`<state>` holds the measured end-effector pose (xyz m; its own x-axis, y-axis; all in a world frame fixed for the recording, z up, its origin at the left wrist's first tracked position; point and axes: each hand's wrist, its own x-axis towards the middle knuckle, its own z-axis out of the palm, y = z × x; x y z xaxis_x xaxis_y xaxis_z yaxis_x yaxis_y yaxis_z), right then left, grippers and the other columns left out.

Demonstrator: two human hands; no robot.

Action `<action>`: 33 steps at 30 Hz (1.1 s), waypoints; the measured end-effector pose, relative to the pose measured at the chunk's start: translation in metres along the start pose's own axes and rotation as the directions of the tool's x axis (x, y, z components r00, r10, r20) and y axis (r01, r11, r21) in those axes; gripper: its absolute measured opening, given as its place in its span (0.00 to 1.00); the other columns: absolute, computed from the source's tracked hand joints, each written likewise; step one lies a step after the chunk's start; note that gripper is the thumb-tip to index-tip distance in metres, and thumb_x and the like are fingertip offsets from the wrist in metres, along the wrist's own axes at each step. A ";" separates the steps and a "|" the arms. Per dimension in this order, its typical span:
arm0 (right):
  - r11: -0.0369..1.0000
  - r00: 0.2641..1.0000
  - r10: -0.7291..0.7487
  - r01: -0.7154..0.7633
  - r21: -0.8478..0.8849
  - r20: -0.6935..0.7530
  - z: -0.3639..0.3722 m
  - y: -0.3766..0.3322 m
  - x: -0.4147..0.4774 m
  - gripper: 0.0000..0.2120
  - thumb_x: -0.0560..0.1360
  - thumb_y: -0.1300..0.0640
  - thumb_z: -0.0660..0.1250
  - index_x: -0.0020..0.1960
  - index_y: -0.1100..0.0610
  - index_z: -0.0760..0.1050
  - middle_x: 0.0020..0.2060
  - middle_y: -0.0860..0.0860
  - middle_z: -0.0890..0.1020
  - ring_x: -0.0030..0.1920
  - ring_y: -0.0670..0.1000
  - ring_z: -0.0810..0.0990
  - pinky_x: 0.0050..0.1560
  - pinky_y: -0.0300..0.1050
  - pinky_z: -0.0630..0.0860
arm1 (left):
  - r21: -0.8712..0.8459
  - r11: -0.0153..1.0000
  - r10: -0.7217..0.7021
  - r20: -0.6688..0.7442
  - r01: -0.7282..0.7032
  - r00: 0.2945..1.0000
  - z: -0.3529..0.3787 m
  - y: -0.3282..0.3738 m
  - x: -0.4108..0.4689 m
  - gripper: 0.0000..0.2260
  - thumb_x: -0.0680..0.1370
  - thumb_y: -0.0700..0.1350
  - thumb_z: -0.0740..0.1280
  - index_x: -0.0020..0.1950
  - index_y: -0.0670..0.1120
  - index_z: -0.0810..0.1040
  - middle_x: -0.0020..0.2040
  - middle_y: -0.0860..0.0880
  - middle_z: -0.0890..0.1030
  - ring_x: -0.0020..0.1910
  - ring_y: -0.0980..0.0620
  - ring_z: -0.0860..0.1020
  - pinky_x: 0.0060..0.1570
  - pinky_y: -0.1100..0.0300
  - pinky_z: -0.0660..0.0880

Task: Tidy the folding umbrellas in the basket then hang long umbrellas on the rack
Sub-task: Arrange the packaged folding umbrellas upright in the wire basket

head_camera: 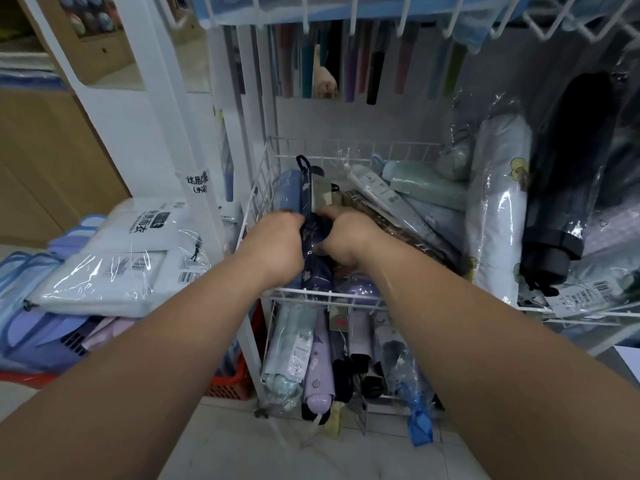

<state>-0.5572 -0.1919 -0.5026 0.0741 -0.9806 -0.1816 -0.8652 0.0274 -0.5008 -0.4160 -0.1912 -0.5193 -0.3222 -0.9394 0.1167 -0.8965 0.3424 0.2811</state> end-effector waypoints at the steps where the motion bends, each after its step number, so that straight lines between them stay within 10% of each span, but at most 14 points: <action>1: 0.999 0.999 0.009 -0.008 0.041 -0.037 0.004 0.000 0.001 0.27 0.77 0.59 0.70 0.74 0.54 0.68 0.65 0.56 0.79 0.62 0.58 0.79 0.62 0.50 0.77 | -0.021 1.000 0.014 -0.016 -0.014 1.000 0.000 -0.001 0.001 0.08 0.72 0.33 0.66 0.49 0.41 0.77 0.47 0.45 0.76 0.46 0.45 0.75 0.42 0.54 0.72; 6: 0.915 0.986 0.144 -0.102 0.390 -0.082 0.021 -0.007 0.008 0.26 0.74 0.65 0.69 0.69 0.49 0.72 0.56 0.52 0.79 0.52 0.61 0.82 0.42 0.58 0.84 | 0.071 0.994 0.079 -0.005 -0.078 0.997 -0.005 -0.005 0.006 0.12 0.71 0.32 0.66 0.54 0.39 0.80 0.50 0.43 0.77 0.49 0.42 0.78 0.48 0.50 0.78; 15: 0.984 0.988 -0.028 0.054 0.171 -0.152 0.007 -0.004 -0.016 0.27 0.76 0.58 0.72 0.73 0.54 0.70 0.67 0.55 0.78 0.64 0.57 0.77 0.64 0.46 0.74 | -0.026 0.999 -0.038 0.061 0.040 0.997 -0.009 0.002 -0.001 0.13 0.77 0.37 0.65 0.61 0.39 0.79 0.60 0.41 0.77 0.59 0.39 0.77 0.57 0.48 0.76; 20: 0.982 0.912 -0.118 0.165 0.089 -0.393 -0.030 -0.001 -0.055 0.25 0.75 0.56 0.71 0.71 0.49 0.73 0.57 0.52 0.83 0.57 0.55 0.81 0.52 0.38 0.71 | -0.367 0.930 -0.091 -0.175 0.021 0.980 -0.016 0.028 -0.012 0.22 0.78 0.41 0.69 0.73 0.47 0.74 0.68 0.45 0.78 0.68 0.44 0.75 0.68 0.53 0.71; 27: 0.983 0.605 -0.177 0.069 -0.170 -0.776 -0.099 0.060 -0.114 0.16 0.74 0.56 0.71 0.61 0.56 0.80 0.51 0.58 0.81 0.50 0.61 0.80 0.52 0.53 0.77 | -0.611 0.761 0.037 -0.295 -0.218 0.955 -0.011 0.112 -0.007 0.20 0.79 0.47 0.70 0.71 0.52 0.75 0.65 0.52 0.80 0.60 0.53 0.79 0.65 0.55 0.75; 33: 0.963 0.693 -0.089 -0.123 -0.238 -0.716 -0.113 0.110 -0.137 0.10 0.73 0.50 0.71 0.50 0.55 0.81 0.41 0.53 0.75 0.45 0.60 0.78 0.41 0.44 0.66 | -0.718 0.666 0.052 -0.223 -0.200 0.974 0.002 0.173 0.002 0.19 0.79 0.47 0.70 0.71 0.55 0.75 0.59 0.53 0.81 0.47 0.59 0.81 0.56 0.61 0.77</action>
<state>-0.7180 -0.0760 -0.4372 -0.2271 -0.8206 0.5244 -0.9608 0.1007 -0.2584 -0.5721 -0.1336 -0.4721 -0.2928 -0.8936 0.3403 -0.3147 0.4262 0.8482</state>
